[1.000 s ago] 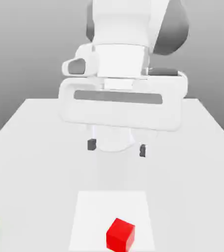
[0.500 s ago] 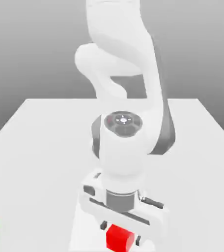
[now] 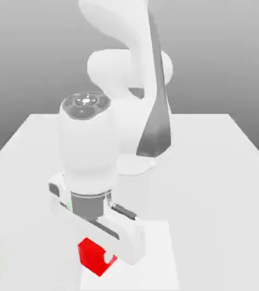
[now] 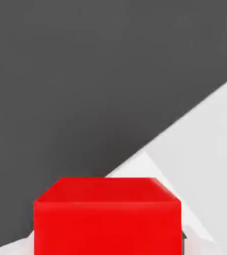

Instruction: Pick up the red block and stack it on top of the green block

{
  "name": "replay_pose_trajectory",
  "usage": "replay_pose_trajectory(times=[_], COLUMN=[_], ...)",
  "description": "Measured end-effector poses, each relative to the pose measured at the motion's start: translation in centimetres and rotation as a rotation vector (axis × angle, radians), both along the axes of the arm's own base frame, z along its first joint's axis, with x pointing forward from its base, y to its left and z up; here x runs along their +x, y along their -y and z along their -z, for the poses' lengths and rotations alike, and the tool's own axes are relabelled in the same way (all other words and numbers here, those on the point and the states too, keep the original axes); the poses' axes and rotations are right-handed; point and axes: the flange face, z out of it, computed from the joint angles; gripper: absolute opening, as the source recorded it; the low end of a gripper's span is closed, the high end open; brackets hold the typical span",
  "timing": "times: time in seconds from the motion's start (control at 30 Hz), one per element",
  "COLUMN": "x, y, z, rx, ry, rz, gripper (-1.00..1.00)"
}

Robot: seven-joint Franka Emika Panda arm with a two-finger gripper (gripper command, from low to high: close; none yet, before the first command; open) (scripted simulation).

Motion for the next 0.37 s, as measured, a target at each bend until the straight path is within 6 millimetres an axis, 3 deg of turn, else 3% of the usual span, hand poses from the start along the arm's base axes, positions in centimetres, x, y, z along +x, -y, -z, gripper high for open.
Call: replay_pose_trajectory(times=[0.13,0.2,0.23,0.27,0.37], x=[-2.6,-4.2,-4.9,-5.4,-5.4], y=[10.0,15.0,17.2,18.2,18.2], z=[-1.0,0.3,1.8,3.2,3.2], rx=[0.001,0.002,0.002,0.001,0.001], ry=[0.002,0.004,0.004,0.004,0.004], rz=[0.200,0.301,0.344,0.366,0.366], gripper=[-1.00,-1.00,-1.00,1.00,1.00])
